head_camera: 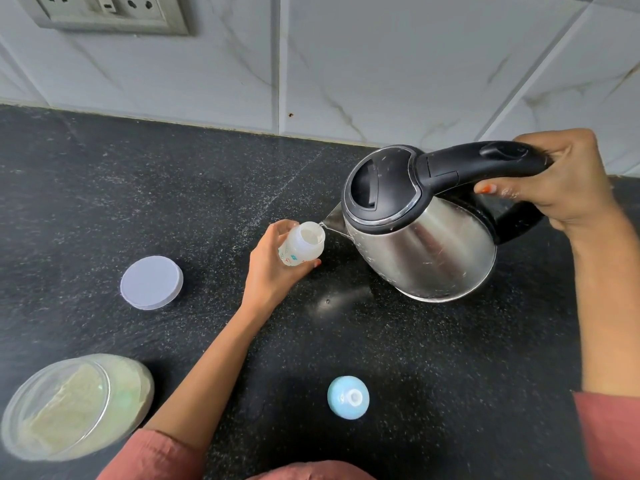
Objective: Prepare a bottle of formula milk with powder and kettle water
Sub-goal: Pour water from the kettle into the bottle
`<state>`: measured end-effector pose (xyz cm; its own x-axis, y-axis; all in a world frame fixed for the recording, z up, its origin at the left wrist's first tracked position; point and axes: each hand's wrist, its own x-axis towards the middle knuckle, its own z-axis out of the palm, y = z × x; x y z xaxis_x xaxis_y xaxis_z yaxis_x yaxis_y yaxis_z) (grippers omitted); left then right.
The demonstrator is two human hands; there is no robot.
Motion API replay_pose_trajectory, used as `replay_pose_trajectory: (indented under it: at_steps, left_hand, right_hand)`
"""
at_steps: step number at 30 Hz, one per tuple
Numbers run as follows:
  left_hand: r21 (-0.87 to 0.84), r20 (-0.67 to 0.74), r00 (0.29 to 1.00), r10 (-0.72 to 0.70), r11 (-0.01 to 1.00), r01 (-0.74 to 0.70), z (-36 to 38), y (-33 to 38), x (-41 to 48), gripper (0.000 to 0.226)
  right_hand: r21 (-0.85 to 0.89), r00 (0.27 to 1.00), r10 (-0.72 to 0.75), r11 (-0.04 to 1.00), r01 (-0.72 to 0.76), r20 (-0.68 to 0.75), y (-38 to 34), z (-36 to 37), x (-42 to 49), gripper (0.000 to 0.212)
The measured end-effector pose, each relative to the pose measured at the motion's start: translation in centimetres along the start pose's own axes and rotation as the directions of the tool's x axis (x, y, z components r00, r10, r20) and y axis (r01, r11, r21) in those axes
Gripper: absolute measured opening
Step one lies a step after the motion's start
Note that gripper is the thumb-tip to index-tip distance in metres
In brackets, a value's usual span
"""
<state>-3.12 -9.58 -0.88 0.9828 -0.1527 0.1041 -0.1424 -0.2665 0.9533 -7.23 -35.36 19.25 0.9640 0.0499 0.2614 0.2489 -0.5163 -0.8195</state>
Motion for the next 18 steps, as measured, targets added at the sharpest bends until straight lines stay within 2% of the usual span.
replay_pose_trajectory:
  at_steps: [4, 9, 18]
  left_hand:
    - [-0.027, -0.001, 1.0, -0.022, 0.999, 0.022, 0.1, 0.8, -0.1, 0.061]
    - [-0.086, -0.002, 0.999, -0.034, 0.996, 0.034, 0.1, 1.8, -0.2, 0.06]
    - [-0.142, 0.0, 0.999, -0.038, 0.989, 0.037, 0.4, 2.5, -0.5, 0.06]
  right_hand:
    - [0.068, 1.0, -0.005, 0.998, 0.006, -0.021, 0.5, 0.0, -0.5, 0.026]
    - [0.134, 0.995, 0.041, 0.991, -0.028, -0.089, 1.7, -0.5, -1.3, 0.032]
    - [0.228, 0.954, 0.106, 0.973, -0.041, -0.282, 4.3, -1.0, -3.1, 0.028]
